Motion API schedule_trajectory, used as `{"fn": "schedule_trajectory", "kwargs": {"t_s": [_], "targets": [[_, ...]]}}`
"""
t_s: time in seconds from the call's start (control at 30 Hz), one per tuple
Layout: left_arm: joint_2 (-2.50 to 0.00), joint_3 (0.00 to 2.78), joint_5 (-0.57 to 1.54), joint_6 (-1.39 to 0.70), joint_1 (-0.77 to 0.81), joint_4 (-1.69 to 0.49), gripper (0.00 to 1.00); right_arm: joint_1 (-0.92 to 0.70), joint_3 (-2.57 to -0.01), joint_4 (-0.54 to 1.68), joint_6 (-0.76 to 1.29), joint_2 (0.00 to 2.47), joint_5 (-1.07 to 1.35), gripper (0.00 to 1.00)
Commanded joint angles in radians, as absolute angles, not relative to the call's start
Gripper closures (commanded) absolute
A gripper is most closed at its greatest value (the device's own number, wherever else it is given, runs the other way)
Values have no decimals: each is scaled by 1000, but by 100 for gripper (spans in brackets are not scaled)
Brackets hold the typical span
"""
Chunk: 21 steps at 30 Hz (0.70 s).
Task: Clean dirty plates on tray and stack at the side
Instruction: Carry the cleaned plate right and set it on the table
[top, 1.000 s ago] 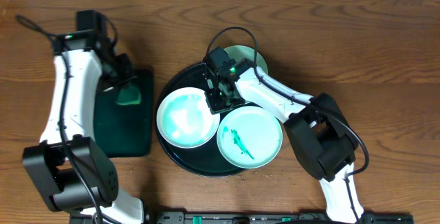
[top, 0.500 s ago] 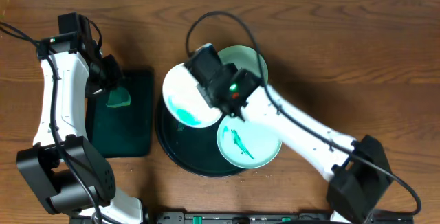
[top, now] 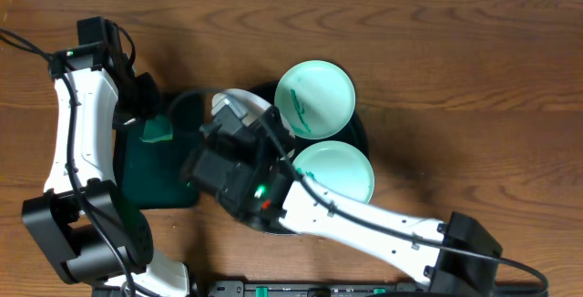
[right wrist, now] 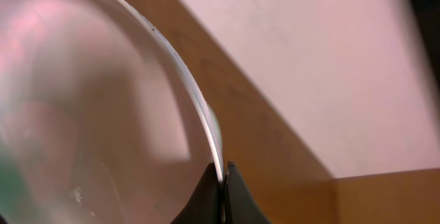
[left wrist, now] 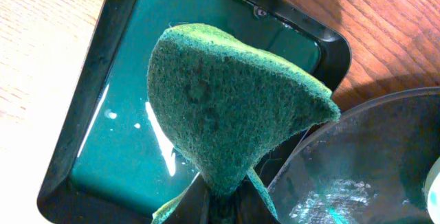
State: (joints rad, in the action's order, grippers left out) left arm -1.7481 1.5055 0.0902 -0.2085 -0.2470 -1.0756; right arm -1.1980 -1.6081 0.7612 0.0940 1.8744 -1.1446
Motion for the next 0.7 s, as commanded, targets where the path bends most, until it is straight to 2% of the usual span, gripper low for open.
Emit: {"fn": "schedule_trajectory", "kwargs": {"t_s": [0.0,0.33,0.67], "targets": [[-1731,1528,78,-196,-250,-1080,93,-1214,-1617,759,84,1862,-1327,99],[-1731,1528,78,-196,-250,-1095,92,-1213,-1617,807,128,1862,-1145,99],[-1731,1528,78,-196,-250,-1100,93,-1093,-1617,863,270,1848,-728,99]]}}
